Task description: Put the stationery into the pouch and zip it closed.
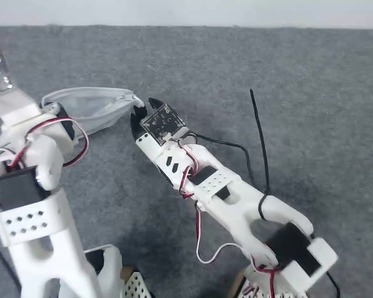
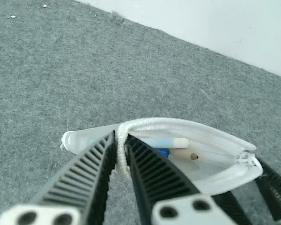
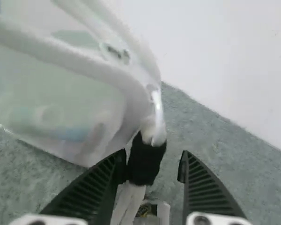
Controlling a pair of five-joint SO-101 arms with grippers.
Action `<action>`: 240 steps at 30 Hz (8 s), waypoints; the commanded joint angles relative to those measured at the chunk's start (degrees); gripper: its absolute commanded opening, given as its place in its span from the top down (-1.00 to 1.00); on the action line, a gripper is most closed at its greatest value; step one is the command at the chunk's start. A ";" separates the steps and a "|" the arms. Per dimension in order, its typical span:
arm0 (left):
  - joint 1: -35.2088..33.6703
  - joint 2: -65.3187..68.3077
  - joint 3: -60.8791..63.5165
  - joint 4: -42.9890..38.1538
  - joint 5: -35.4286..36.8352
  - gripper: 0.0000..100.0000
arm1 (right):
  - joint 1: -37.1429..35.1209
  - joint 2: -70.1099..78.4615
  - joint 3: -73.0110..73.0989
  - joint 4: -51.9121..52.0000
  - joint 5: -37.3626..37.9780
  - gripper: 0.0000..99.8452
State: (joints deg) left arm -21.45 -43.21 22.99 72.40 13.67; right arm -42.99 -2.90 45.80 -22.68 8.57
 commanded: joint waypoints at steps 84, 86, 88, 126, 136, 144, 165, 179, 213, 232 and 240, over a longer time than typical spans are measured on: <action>28.92 0.44 1.89 1.93 -14.15 0.63 | -14.46 -68.79 28.22 49.45 5.63 0.99; 29.98 0.44 1.45 3.16 -14.24 0.62 | -13.14 -70.37 28.22 50.42 5.63 0.99; 31.12 0.44 0.66 4.40 -15.30 0.62 | -11.82 -71.87 28.22 51.47 5.54 0.99; 32.26 -25.23 9.45 7.38 -20.04 0.61 | 3.56 -81.71 25.85 51.91 -0.53 0.99; 32.35 -34.81 23.08 0.88 -24.35 0.49 | 4.53 -81.54 21.54 56.66 -0.35 0.99; 39.74 -41.85 30.29 1.05 -30.59 0.49 | 4.44 -81.63 20.75 59.56 2.11 0.99; 41.05 -42.29 40.57 -11.34 -35.08 0.49 | 4.26 -82.15 16.18 66.15 4.48 0.99; 41.58 -42.20 46.99 -21.89 -35.34 0.49 | 4.09 -82.15 16.26 66.42 4.22 0.99; 45.71 -42.64 57.71 -39.56 -31.91 0.98 | 15.34 -81.54 20.66 52.35 -1.32 0.99; 45.54 -42.64 51.56 -26.02 -34.02 0.98 | 23.08 -81.36 25.76 43.30 -0.88 0.99; 45.45 -42.64 50.33 -23.21 -36.31 0.98 | 23.60 -78.02 25.76 42.68 -0.88 0.99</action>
State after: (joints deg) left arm 24.62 -85.49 76.18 44.88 -20.62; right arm -23.03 -83.34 73.14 23.38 8.04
